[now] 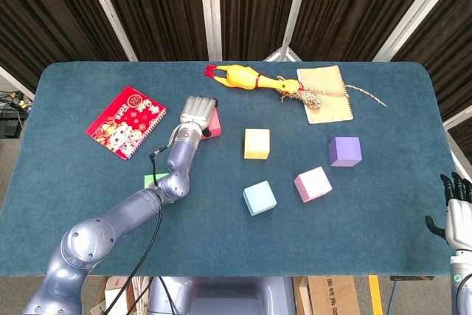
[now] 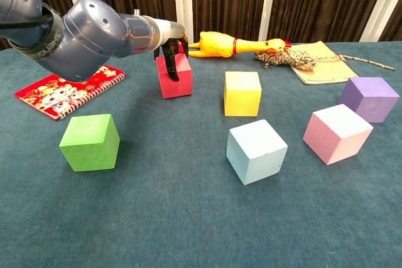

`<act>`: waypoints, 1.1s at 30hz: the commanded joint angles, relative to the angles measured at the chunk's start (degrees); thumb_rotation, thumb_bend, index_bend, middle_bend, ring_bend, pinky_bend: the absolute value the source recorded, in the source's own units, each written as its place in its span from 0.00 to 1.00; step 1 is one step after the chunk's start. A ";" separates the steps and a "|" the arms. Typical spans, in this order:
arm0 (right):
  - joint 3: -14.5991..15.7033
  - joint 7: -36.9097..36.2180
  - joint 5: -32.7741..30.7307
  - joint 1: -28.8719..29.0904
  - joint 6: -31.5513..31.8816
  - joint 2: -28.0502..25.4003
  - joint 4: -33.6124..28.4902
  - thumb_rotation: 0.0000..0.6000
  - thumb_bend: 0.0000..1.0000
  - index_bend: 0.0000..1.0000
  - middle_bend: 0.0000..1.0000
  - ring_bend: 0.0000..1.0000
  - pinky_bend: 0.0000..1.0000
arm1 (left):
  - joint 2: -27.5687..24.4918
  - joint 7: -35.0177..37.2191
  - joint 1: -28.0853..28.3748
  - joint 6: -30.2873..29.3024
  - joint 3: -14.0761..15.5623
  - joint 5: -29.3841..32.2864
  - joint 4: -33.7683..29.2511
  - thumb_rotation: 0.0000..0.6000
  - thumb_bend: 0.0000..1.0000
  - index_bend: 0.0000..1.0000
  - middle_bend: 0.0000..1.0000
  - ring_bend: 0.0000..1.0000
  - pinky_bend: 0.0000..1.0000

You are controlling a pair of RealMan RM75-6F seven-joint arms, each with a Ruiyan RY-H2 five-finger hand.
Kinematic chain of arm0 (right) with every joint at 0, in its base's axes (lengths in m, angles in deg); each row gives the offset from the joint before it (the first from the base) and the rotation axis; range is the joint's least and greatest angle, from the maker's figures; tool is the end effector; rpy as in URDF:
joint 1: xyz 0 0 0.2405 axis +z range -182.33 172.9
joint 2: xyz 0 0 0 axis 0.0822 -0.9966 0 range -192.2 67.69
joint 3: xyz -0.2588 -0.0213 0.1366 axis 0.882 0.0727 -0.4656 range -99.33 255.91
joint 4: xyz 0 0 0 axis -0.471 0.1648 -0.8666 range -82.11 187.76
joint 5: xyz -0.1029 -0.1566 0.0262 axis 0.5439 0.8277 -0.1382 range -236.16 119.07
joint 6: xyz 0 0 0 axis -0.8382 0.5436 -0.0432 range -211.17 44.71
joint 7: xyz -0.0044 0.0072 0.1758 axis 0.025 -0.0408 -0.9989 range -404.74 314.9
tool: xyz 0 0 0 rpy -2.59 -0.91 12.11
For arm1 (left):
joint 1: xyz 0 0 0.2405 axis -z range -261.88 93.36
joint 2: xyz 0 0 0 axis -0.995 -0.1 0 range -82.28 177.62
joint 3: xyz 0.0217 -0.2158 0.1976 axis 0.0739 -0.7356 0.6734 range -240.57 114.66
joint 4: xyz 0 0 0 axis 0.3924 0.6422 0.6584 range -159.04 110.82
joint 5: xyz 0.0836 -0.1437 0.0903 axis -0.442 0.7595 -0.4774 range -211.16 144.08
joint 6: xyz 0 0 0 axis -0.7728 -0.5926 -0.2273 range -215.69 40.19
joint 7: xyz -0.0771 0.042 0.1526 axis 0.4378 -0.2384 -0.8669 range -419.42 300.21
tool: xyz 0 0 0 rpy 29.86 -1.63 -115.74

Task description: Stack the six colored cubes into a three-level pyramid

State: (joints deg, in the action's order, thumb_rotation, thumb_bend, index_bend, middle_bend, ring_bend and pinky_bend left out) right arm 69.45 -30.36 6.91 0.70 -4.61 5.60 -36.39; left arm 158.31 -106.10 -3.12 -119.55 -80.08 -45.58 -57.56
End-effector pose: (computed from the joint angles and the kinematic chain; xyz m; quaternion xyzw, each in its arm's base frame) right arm -0.3953 -0.2277 0.1976 0.5252 -0.4136 0.2537 0.6990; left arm -0.0342 0.5518 -0.0743 -0.7308 -0.3782 -0.2459 0.5123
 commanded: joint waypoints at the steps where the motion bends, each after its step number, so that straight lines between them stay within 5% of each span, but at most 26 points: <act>1: -0.01 0.02 -0.01 0.01 0.01 -0.02 0.01 1.00 0.28 0.11 0.07 0.08 0.00 | -0.58 0.16 -0.37 -0.37 -0.54 -0.63 -0.89 1.00 0.30 0.28 0.38 0.28 0.36; 9: -0.15 0.52 -0.68 0.01 0.04 0.14 0.30 1.00 0.28 0.11 0.07 0.08 0.00 | -8.73 3.17 -2.34 2.47 -2.15 -2.65 -11.25 1.00 0.31 0.29 0.38 0.28 0.36; 20: 0.03 1.07 -0.35 0.06 0.38 0.27 -0.39 1.00 0.28 0.11 0.07 0.08 0.00 | -23.57 7.50 -4.40 3.93 2.00 -6.33 -30.77 1.00 0.31 0.28 0.38 0.28 0.36; 33: 0.11 0.90 0.06 0.13 0.54 0.58 -0.42 1.00 0.28 0.11 0.07 0.08 0.00 | -21.60 15.65 -7.09 2.64 5.56 -19.55 -30.27 1.00 0.31 0.28 0.37 0.28 0.36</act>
State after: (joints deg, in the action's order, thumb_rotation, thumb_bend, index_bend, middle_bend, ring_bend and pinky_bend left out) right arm 69.57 -29.46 6.97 0.83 -4.06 6.18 -36.81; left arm 135.68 -91.87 -9.80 -116.87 -74.92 -63.45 -88.91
